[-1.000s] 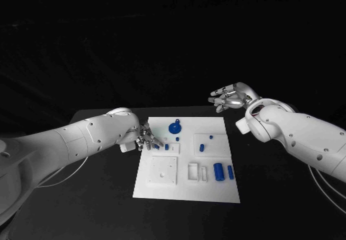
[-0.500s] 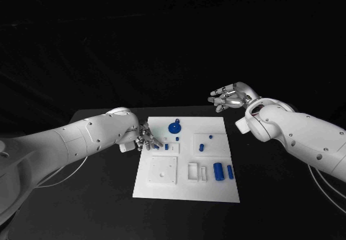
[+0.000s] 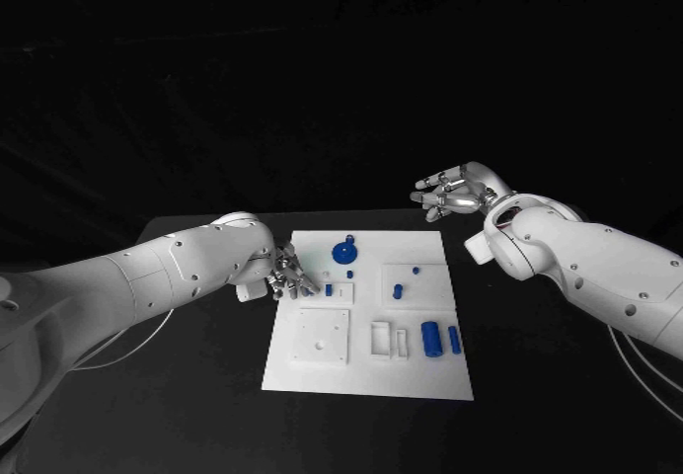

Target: Assemble the parts on the task board

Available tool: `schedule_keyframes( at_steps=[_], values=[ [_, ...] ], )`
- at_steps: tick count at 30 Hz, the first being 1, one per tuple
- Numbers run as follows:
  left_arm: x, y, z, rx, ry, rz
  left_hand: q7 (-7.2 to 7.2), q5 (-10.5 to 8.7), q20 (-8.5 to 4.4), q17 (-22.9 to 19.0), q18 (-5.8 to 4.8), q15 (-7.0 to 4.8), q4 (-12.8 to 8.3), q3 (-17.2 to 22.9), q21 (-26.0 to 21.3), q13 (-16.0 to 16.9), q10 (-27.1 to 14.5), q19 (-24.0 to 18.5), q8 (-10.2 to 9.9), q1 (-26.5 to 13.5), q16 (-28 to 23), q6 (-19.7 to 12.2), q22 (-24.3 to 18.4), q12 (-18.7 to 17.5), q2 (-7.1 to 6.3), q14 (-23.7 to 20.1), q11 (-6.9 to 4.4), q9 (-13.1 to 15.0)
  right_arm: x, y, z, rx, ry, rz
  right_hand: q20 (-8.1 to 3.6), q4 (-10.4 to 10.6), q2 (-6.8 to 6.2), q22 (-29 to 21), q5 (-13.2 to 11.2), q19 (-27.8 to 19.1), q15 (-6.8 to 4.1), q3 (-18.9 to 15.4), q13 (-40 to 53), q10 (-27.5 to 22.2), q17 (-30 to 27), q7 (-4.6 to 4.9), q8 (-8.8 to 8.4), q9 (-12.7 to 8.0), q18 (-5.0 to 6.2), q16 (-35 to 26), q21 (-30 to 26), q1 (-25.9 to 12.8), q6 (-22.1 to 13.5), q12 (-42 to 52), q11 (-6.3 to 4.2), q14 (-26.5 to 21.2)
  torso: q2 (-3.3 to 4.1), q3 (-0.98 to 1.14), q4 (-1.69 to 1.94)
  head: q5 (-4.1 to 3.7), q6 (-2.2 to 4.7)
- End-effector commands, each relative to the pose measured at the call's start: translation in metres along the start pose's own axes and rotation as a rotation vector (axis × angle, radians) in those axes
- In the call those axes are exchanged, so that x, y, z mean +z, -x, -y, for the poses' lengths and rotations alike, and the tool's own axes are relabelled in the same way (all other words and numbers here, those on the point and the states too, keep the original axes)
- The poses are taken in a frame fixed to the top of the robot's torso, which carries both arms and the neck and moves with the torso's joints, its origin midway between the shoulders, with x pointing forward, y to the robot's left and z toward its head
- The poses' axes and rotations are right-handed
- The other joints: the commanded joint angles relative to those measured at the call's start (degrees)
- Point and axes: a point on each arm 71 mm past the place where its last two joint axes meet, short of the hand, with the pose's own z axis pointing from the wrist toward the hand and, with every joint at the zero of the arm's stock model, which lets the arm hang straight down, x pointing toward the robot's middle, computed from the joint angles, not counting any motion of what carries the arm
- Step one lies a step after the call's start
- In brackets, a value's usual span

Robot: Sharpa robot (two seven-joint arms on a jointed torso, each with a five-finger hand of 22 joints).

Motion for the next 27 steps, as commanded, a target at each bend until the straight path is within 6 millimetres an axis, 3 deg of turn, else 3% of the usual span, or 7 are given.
schedule_keyframes(
  at_steps=[1, 12, 18, 21, 24, 27],
  values=[
    [0.0002, -0.0035, 0.0021, -0.002, -0.016, -0.033, -0.22, 0.30, 0.28, -0.1, 0.17, 0.19, -0.6, 0.0, -0.1, 0.1, 2.5, -0.1, 0.3, 0.1, 0.1, -0.1, 1.0, -0.3, 0.71, -0.4, 0.34, -0.3, -0.0002, -0.0010, -0.0012, 0.000, 0.012, -0.012, -0.08, -0.3, 0.26, -0.1, 0.3, -0.5, 0.24, 0.0, -0.1, -0.5, -0.1, -0.04, -0.04, 0.0, -0.71, 0.0, 0.1, 0.2, -0.5, 0.0, 0.04, -0.3, 0.01, 0.01, 0.03, -0.09, -0.02],
    [0.0006, -0.0032, 0.0023, -0.020, -0.024, -0.027, 0.04, 0.48, 0.32, -0.4, 0.18, 0.27, -1.5, 0.9, -0.1, 0.2, 2.5, -0.1, 0.1, 1.1, 0.1, -1.2, 1.0, -0.5, 3.47, -0.5, 0.49, -1.2, -0.0003, -0.0008, -0.0010, -0.001, 0.012, -0.012, -0.08, -0.3, 0.26, -0.1, 0.3, -0.5, 0.24, 0.0, -0.1, -0.5, -0.1, -0.04, -0.04, 0.0, -0.71, 0.0, 0.1, 0.2, -0.5, 0.0, 0.04, -0.3, 0.01, 0.01, 0.00, -0.16, -0.03],
    [0.0007, -0.0030, 0.0021, -0.036, -0.032, -0.027, 0.19, 1.10, 0.40, -0.5, 0.27, 0.34, -3.1, 1.8, 0.0, 0.3, 2.5, -0.2, 0.3, 2.1, 0.2, -2.0, 1.0, -0.7, 5.35, -0.6, 0.57, -2.0, -0.0004, -0.0006, -0.0008, -0.001, 0.011, -0.012, -0.08, -0.3, 0.26, -0.1, 0.3, -0.5, 0.24, 0.0, -0.1, -0.5, -0.1, -0.04, -0.04, 0.0, -0.71, 0.0, 0.1, 0.2, -0.5, 0.0, 0.04, -0.3, -0.01, 0.00, 0.01, -0.20, -0.03],
    [0.0007, -0.0030, 0.0022, -0.044, -0.037, -0.028, 0.33, 3.17, 0.50, -0.6, 0.35, 0.44, -4.4, 2.4, 0.0, 0.4, 2.5, -0.3, 0.5, 2.5, 0.3, -2.6, 1.0, -0.8, 6.06, -0.6, 0.63, -2.2, -0.0004, -0.0004, -0.0006, -0.001, 0.010, -0.012, -0.08, -0.3, 0.26, -0.1, 0.3, -0.5, 0.24, 0.0, -0.1, -0.5, -0.1, -0.04, -0.04, 0.0, -0.71, 0.0, 0.1, 0.2, -0.5, 0.0, 0.04, -0.3, 0.00, -0.01, 0.01, -0.20, -0.07],
    [0.0006, -0.0031, 0.0024, -0.054, -0.044, -0.030, 0.51, 7.50, 0.59, -0.6, 0.45, 0.53, -6.1, 3.5, 0.1, 0.4, 2.5, -0.4, 0.6, 3.7, 0.4, -3.2, 1.1, -0.9, 6.90, -0.6, 0.80, -2.2, -0.0005, -0.0001, -0.0003, -0.001, 0.010, -0.012, -0.08, -0.3, 0.26, -0.1, 0.3, -0.5, 0.24, 0.0, -0.1, -0.5, -0.1, -0.04, -0.04, 0.0, -0.71, 0.0, 0.1, 0.2, -0.5, 0.0, 0.04, -0.3, -0.01, -0.02, -0.01, -0.19, -0.06],
    [0.0005, -0.0029, 0.0026, -0.063, -0.053, -0.029, 0.77, 9.85, 0.78, -0.6, 0.66, 0.67, -8.0, 4.9, 0.2, 0.5, 2.5, -0.5, 1.0, 3.6, 0.5, -3.5, 1.1, -0.9, 7.64, -0.7, 0.94, -2.0, -0.0006, 0.0002, 0.0000, -0.002, 0.009, -0.012, -0.08, -0.3, 0.26, -0.1, 0.3, -0.5, 0.24, 0.0, -0.1, -0.5, -0.1, -0.04, -0.04, 0.0, -0.71, 0.0, 0.1, 0.2, -0.5, 0.0, 0.04, -0.3, -0.01, 0.00, 0.00, -0.19, -0.07]
  ],
)
